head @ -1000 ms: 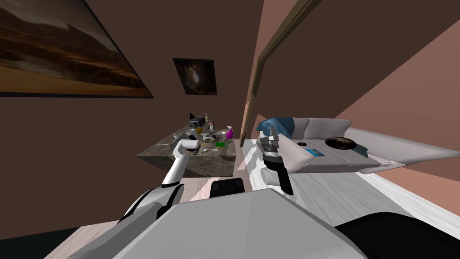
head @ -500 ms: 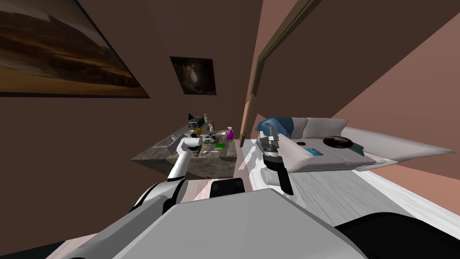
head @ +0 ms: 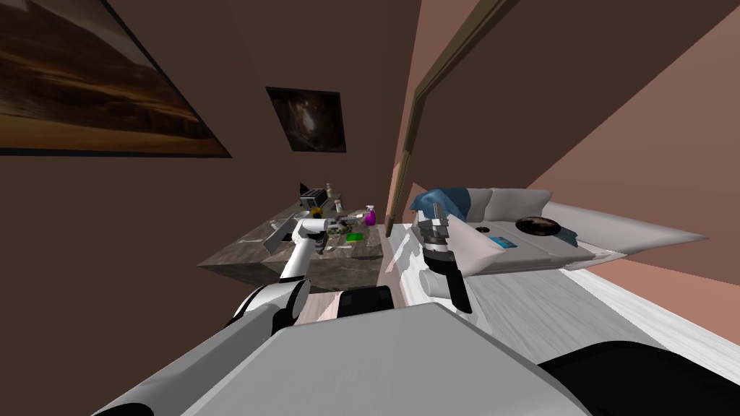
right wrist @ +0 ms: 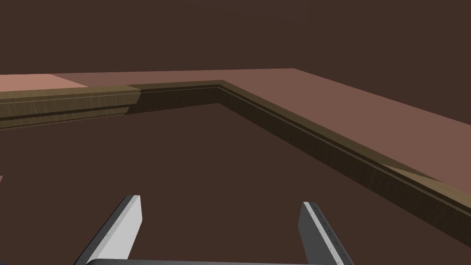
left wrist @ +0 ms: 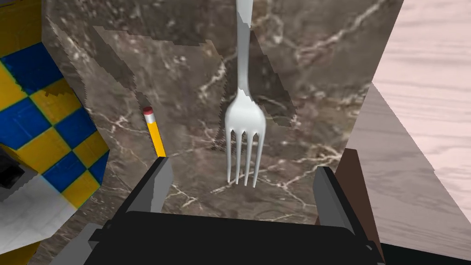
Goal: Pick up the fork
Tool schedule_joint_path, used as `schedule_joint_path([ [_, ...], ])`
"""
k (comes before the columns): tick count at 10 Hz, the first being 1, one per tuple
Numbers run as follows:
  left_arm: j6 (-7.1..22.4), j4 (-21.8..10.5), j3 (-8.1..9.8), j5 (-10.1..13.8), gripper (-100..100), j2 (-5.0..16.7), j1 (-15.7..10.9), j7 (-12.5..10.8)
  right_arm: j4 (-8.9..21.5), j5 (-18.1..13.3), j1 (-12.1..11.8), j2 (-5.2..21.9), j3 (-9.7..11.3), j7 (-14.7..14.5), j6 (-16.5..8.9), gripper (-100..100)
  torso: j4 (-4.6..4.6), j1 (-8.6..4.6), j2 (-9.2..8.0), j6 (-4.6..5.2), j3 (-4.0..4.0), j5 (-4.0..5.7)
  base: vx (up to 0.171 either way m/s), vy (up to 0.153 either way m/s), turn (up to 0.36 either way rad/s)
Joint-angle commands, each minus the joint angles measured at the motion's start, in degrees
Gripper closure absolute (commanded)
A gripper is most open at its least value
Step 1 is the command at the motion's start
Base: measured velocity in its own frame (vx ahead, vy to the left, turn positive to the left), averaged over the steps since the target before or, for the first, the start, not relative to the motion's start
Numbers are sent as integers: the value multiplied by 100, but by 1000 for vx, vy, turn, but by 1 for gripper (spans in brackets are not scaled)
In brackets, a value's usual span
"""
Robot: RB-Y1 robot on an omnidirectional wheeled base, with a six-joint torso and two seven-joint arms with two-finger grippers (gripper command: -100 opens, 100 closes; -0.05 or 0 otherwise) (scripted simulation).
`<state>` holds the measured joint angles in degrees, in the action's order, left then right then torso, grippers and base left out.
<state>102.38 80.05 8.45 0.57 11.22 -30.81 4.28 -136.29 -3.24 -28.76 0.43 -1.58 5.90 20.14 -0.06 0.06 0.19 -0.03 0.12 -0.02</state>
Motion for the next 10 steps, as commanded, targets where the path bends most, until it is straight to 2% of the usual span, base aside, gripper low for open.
schedule_joint_path([
  [1, 233, -108, 60, -5, -100, -97, -94, -22, 0, 0, 0, 0, 0, 0, 0, 0, 0, 0, 0, 0, 0, 0, 35, 26, -40],
  [5, 711, -418, 180, -26, -100, -332, -327, -90, 0, 0, 0, 0, 0, 0, 0, 0, 0, 2, -1, 0, -1, 0, 41, 32, -54],
  [6, 654, -361, 166, -23, -100, -303, -288, -78, 0, 0, 0, 0, 0, 0, 0, 0, 2, -1, -9, 1, -5, 0, 2, 7, -19],
  [7, 667, -378, 169, -23, 0, -308, -296, -82, 0, 0, 0, 0, 0, 0, 0, 0, 4, -6, -16, -1, -9, 1, 0, 0, 0],
  [8, 480, -504, 151, -23, -100, -321, -238, -86, 0, 0, 0, 0, 0, 0, 0, 0, 4, -9, -19, 0, -11, 2, 0, 0, 0],
  [10, 293, -632, 134, -23, -100, -335, -181, -91, 0, 0, 1, 0, 0, 0, 0, 0, 4, -9, -20, 0, -12, 2, 0, 0, 0],
])
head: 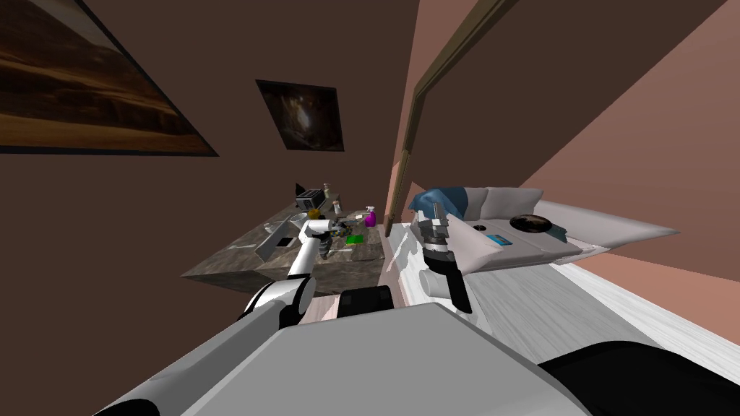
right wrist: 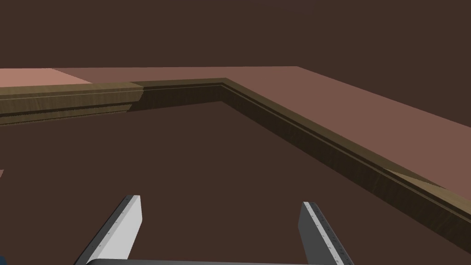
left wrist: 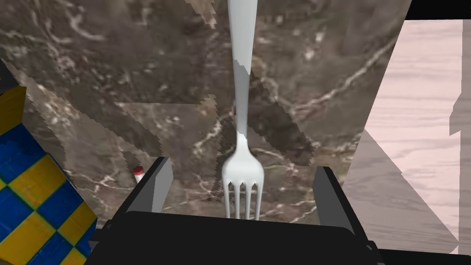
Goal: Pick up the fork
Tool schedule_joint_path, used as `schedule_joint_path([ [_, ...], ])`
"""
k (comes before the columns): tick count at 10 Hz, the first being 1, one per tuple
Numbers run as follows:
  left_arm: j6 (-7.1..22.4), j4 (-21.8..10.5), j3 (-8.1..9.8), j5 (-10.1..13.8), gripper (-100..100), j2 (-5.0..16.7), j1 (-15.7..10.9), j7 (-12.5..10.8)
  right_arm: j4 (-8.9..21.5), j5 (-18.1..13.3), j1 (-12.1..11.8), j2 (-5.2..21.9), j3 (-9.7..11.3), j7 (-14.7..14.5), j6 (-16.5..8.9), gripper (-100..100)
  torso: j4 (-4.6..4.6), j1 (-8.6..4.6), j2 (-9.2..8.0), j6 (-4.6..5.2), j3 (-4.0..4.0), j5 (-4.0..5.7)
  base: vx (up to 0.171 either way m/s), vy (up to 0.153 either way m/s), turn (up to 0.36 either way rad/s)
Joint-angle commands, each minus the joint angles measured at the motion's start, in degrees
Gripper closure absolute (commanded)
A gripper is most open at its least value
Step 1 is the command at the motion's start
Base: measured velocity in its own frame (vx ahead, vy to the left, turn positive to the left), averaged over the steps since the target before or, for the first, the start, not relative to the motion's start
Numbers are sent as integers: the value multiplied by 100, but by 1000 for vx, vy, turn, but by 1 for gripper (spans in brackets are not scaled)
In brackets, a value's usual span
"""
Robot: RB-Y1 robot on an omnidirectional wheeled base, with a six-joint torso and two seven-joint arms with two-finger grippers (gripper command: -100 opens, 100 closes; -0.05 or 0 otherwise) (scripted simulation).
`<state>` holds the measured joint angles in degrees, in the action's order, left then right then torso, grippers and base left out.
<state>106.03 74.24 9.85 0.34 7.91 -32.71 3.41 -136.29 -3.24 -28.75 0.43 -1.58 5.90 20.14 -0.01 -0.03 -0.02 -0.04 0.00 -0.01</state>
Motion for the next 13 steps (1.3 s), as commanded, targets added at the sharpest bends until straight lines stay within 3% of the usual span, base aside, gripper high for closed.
schedule_joint_path([
  [1, -165, -115, -14, 0, -100, -11, 38, -6, 0, 0, 0, 0, 0, 0, 0, 0, 0, 0, 0, 0, 0, 0, 0, 0, 0],
  [2, -108, -89, -7, 1, -100, -5, 19, -3, 0, 0, 0, 0, 0, 0, 0, 0, 0, 0, 0, 0, 0, 0, 0, 0, 0],
  [3, -133, -101, -8, 1, 100, -6, 21, -3, 0, 0, 0, 0, 0, 0, 0, 0, 1, -1, 0, 0, 0, 0, 0, 0, 0],
  [7, -127, -99, -7, 0, 100, -5, 22, -6, 0, 0, 0, 0, 0, 0, 0, 0, -2, 1, 5, 2, 3, -1, 0, 0, 0],
  [8, -127, -99, -7, 0, 0, -5, 21, -5, 0, 0, 0, 0, 0, 0, 0, 0, -2, 2, 6, 2, 4, -1, 0, 0, 0],
  [9, 68, 45, 7, 0, 100, 6, -33, 0, 0, 0, 0, 0, 0, 0, 0, 0, -2, 2, 6, 2, 4, -1, 1, 0, 17],
  [11, 254, 173, 24, 0, 100, 21, -91, 4, 0, 0, 0, 0, 0, 0, 0, 0, 0, 0, 4, 2, 2, 0, 0, 0, 0],
  [12, 175, 127, 23, 5, 100, 23, -72, 8, 0, 0, 0, 0, 0, 0, 0, 0, 1, 0, 3, 2, 1, 0, 0, 0, 0],
  [13, 200, 139, 25, 5, 0, 25, -78, 10, 0, 0, 0, 0, 0, 0, 0, 0, -2, 0, 4, 2, 3, -1, 0, 0, 0],
])
